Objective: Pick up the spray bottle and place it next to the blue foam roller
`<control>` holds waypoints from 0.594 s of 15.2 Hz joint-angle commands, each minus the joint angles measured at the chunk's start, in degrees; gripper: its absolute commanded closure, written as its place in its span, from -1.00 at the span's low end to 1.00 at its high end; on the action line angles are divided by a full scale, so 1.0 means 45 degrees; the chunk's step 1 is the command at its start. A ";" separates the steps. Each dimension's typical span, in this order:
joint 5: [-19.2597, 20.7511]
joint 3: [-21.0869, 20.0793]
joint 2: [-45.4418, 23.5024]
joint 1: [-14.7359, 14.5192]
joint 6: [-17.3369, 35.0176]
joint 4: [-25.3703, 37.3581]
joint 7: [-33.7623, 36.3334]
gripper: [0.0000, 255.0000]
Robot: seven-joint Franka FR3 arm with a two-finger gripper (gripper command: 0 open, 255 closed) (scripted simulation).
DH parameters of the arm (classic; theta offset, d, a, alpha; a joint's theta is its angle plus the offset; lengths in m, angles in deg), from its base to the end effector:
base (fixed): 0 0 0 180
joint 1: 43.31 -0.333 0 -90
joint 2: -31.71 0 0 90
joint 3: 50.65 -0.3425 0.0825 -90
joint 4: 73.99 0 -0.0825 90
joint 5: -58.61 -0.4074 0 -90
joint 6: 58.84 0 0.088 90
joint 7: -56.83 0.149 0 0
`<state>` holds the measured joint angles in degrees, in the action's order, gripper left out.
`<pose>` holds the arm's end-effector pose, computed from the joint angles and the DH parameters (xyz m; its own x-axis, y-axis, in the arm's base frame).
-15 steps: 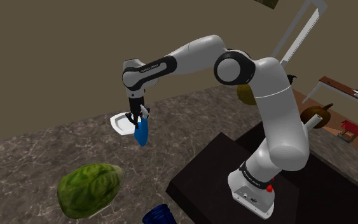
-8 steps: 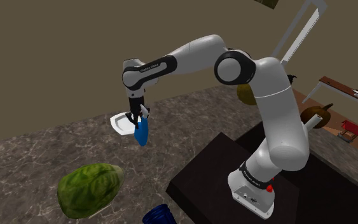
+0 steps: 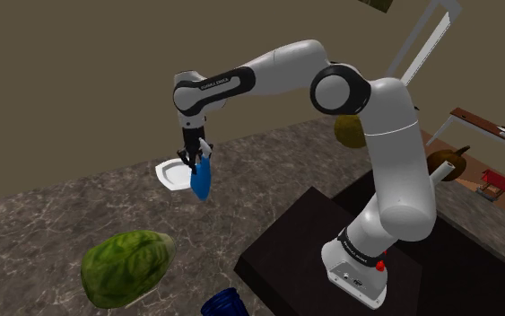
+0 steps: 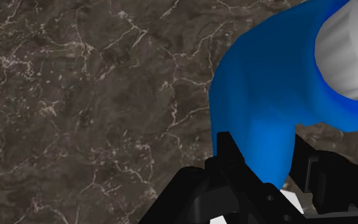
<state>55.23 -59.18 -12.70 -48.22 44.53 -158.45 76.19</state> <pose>0.6665 0.1556 0.1618 0.8830 -0.1322 -0.4504 -0.1482 -0.9890 -0.0002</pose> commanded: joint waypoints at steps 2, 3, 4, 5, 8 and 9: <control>-0.0024 -0.0018 0.0326 0.0034 -0.0312 -0.0018 0.0016 1.00; -0.0032 -0.0025 0.0428 0.0041 -0.0421 -0.0010 0.0026 1.00; -0.0040 -0.0033 0.0528 0.0047 -0.0531 0.0001 0.0037 1.00; -0.0049 -0.0040 0.0626 0.0054 -0.0643 0.0016 0.0048 1.00; -0.0074 -0.0062 0.0909 0.0072 -0.0986 0.0078 0.0081 1.00; -0.0082 -0.0068 0.1000 0.0077 -0.1103 0.0106 0.0092 1.00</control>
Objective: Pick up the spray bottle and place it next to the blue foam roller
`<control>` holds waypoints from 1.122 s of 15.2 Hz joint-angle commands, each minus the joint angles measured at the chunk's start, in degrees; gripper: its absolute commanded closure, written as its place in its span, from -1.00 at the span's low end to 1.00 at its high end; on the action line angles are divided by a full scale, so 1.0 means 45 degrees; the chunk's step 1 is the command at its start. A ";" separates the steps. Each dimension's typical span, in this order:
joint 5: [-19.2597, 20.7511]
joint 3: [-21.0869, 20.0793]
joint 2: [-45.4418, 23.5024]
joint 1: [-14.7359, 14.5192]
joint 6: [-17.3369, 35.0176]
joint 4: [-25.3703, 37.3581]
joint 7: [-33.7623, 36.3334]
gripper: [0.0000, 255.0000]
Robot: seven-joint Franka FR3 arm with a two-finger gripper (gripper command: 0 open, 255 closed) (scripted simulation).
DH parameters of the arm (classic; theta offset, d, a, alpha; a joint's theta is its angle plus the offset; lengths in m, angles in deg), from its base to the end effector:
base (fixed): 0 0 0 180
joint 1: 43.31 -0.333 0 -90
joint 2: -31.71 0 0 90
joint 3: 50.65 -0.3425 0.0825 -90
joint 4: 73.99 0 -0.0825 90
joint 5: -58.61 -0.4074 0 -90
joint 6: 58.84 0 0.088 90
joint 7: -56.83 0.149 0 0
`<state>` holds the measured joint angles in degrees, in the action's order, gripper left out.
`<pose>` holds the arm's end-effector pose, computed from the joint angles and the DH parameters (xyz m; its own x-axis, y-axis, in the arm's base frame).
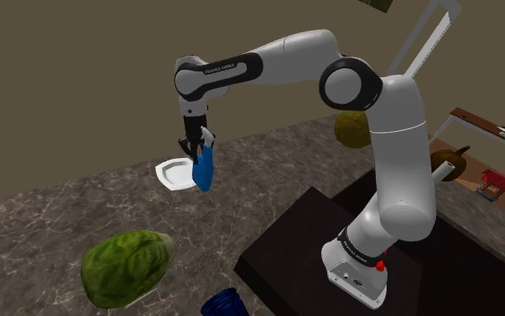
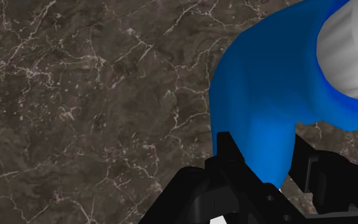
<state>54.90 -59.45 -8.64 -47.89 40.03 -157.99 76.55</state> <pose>0.6664 0.1544 0.2122 0.8829 -0.1324 -0.4506 -0.1484 -0.9889 -0.0002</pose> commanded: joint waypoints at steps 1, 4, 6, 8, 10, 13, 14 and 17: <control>-0.0017 -0.0016 0.0190 0.0008 -0.0220 0.0029 0.0024 1.00; -0.0042 -0.0036 0.0444 0.0024 -0.0583 0.0142 0.0060 1.00; -0.0057 -0.0049 0.0602 0.0034 -0.0832 0.0234 0.0084 1.00; -0.0073 -0.0061 0.0752 0.0042 -0.1086 0.0340 0.0110 1.00; -0.0088 -0.0073 0.0890 0.0050 -0.1347 0.0466 0.0136 1.00; -0.0110 -0.0090 0.1085 0.0061 -0.1746 0.0673 0.0178 1.00; -0.0117 -0.0095 0.1146 0.0064 -0.1881 0.0749 0.0192 1.00; -0.0138 -0.0111 0.1312 0.0072 -0.2296 0.1001 0.0236 1.00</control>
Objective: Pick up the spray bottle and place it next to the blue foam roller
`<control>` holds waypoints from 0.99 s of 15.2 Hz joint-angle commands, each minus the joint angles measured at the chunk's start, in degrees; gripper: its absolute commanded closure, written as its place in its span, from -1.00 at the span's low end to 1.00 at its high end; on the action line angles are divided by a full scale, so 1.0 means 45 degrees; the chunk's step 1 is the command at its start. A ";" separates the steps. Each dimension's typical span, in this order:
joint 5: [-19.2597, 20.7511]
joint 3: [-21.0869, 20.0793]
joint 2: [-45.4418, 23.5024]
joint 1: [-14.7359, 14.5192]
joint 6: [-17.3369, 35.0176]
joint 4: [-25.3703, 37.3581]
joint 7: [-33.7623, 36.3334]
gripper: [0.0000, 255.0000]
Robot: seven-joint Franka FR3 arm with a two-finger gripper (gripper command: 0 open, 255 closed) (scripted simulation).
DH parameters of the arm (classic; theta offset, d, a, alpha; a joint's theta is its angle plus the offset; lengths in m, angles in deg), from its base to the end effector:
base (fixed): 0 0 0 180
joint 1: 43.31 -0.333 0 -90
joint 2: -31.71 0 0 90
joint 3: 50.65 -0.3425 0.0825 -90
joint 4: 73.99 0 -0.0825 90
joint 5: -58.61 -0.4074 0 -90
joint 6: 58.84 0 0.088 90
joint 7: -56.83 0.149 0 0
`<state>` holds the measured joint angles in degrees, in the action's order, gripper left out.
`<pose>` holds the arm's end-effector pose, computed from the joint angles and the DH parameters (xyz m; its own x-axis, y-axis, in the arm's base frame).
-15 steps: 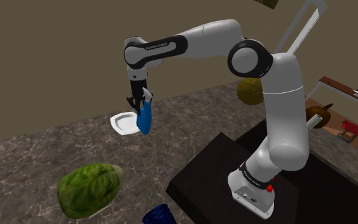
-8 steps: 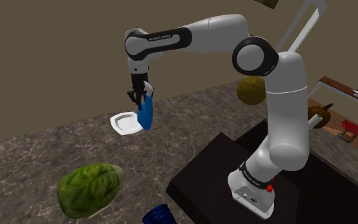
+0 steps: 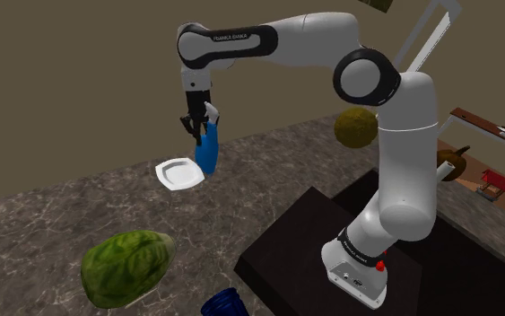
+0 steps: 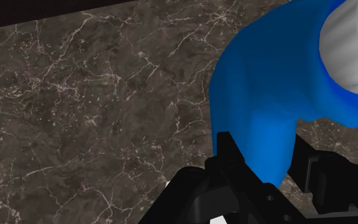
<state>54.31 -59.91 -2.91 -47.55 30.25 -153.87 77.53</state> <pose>0.6659 0.1541 0.3075 0.8828 -0.1325 -0.4507 -0.1485 -0.9889 0.0000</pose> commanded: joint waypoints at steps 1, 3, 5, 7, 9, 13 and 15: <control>-0.0014 -0.0012 0.0092 -0.0001 -0.0262 0.0170 0.0033 1.00; -0.0027 -0.0022 0.0181 0.0002 -0.0550 0.0372 0.0065 1.00; -0.0039 -0.0032 0.0263 0.0005 -0.0842 0.0584 0.0098 1.00; -0.0051 -0.0042 0.0335 0.0006 -0.1140 0.0814 0.0133 1.00; -0.0063 -0.0051 0.0394 0.0006 -0.1445 0.1062 0.0169 1.00; -0.0083 -0.0069 0.0475 0.0002 -0.2075 0.1617 0.0247 1.00; -0.0093 -0.0078 0.0494 -0.0003 -0.2402 0.1927 0.0288 1.00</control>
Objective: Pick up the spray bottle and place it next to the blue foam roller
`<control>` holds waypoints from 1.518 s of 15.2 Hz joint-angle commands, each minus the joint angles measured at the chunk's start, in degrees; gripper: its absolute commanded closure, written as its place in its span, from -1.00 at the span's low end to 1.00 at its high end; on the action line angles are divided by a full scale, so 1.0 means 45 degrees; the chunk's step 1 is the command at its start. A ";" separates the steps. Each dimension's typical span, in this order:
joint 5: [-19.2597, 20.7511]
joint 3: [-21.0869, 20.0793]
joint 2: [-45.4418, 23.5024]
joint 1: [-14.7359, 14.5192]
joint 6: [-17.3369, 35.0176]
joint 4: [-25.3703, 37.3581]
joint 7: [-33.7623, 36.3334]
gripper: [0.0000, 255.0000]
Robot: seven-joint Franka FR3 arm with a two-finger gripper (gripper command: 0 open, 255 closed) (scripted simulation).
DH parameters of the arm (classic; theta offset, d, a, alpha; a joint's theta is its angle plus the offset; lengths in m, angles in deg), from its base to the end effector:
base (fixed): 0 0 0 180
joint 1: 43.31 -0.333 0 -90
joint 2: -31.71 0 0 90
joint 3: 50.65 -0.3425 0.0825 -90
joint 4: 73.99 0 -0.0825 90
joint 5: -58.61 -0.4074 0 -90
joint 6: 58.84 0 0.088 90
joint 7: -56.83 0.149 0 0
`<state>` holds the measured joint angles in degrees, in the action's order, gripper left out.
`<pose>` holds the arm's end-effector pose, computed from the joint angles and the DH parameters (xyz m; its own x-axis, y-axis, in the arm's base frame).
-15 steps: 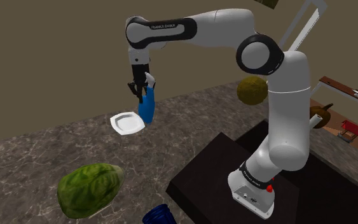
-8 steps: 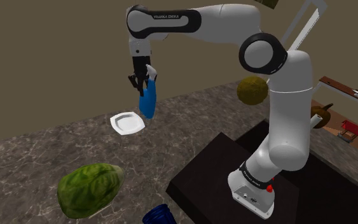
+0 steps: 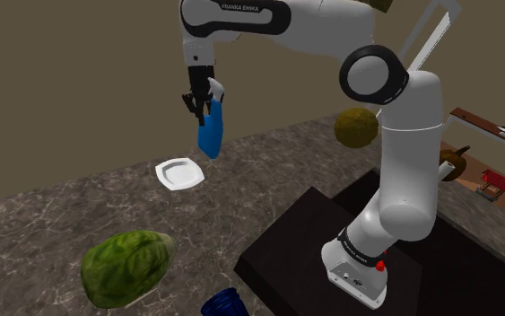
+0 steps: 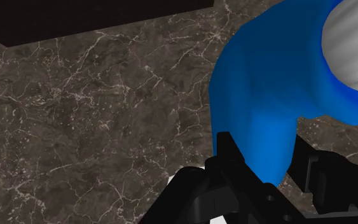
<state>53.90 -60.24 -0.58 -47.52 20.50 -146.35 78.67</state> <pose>0.6658 0.1543 0.3888 0.8829 -0.1322 -0.4506 -0.1483 -0.9889 -0.0003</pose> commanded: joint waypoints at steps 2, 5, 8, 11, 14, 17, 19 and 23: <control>-0.0011 -0.0015 -0.0019 -0.0016 -0.0569 0.0590 0.0078 1.00; -0.0023 -0.0028 -0.0043 -0.0030 -0.1091 0.1141 0.0149 1.00; -0.0032 -0.0041 -0.0111 -0.0050 -0.1639 0.1762 0.0226 1.00; -0.0140 -0.0091 0.0580 -0.0037 -0.1497 0.0944 0.0297 1.00; -0.0454 -0.0227 0.2477 -0.0020 -0.0447 -0.1957 0.0394 1.00; -0.0785 -0.0370 0.4093 -0.0071 0.0303 -0.4270 0.0511 1.00; -0.1020 -0.0472 0.5087 -0.0134 0.0693 -0.5615 0.0599 1.00; -0.1535 -0.0696 0.6958 -0.0318 0.1273 -0.7972 0.0803 1.00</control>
<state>47.56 -63.15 28.71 -48.76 25.77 -179.85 82.04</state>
